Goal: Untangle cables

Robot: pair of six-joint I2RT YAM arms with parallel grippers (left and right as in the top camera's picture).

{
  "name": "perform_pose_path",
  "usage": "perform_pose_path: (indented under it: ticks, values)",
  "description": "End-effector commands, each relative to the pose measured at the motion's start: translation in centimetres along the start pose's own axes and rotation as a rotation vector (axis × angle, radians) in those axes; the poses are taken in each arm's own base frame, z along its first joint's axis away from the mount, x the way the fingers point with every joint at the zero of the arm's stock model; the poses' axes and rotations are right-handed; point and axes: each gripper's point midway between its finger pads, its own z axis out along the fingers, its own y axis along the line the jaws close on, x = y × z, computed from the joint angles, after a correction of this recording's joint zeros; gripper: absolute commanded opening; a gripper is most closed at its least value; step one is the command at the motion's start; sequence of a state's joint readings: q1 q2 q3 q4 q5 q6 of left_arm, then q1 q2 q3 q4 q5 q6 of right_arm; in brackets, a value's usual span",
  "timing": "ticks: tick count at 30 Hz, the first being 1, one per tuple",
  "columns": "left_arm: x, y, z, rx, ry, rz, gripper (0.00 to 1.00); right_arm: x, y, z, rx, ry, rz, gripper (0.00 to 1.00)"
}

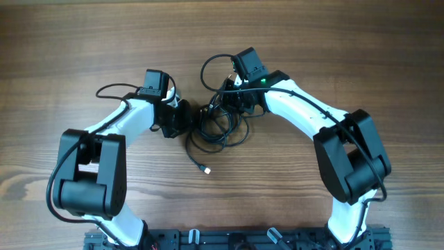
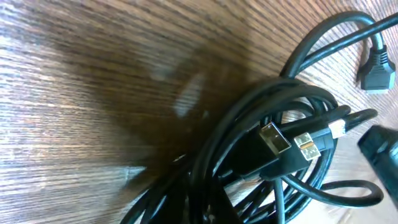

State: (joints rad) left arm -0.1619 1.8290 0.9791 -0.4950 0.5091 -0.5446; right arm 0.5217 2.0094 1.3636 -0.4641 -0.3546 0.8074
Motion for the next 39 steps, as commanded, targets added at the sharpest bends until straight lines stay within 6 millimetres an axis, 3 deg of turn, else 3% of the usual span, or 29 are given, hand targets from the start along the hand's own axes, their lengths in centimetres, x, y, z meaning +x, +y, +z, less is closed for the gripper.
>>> perform_pose_path:
  ticks: [1,5,10,16,22,26,31,33,36,37,39]
  values:
    - [-0.3,1.2,0.7,-0.057,-0.013,-0.021,0.04,0.5,-0.8,0.6,0.031,0.021,0.013,0.25]
    - [-0.4,1.2,0.7,-0.055,-0.015,-0.02,0.04,0.6,-1.4,1.1,0.053,0.023,0.021,0.29]
    - [-0.4,1.2,0.7,-0.055,-0.015,-0.019,0.04,0.4,-2.3,3.1,0.06,0.028,0.026,0.33]
    - [-0.1,1.0,0.8,-0.057,-0.009,-0.014,0.04,-2.2,-1.8,4.0,0.037,-0.082,-0.006,0.35]
    - [0.3,0.7,1.0,-0.059,0.0,0.001,0.04,-3.3,-1.6,4.1,0.035,-0.136,-0.018,0.3]
    - [0.6,0.5,1.2,-0.06,0.006,0.011,0.04,-3.6,-1.8,5.3,0.024,-0.142,-0.008,0.3]
    - [0.7,0.4,1.3,-0.06,0.007,0.014,0.04,-3.2,-1.7,5.3,0.017,-0.12,-0.046,0.15]
    - [0.7,0.4,1.3,-0.06,0.007,0.014,0.04,-3.3,-1.5,4.9,0.005,-0.115,-0.072,0.06]
    - [0.7,0.4,1.3,-0.061,0.007,0.014,0.04,-3.8,-0.2,3.3,-0.037,-0.125,-0.119,0.05]
    - [0.7,0.4,1.3,-0.061,0.007,0.014,0.04,-4.0,0.6,2.3,-0.059,-0.135,-0.142,0.05]
    - [0.6,0.4,1.3,-0.064,0.004,0.014,0.04,-4.8,3.6,-2.0,-0.135,-0.195,-0.227,0.04]
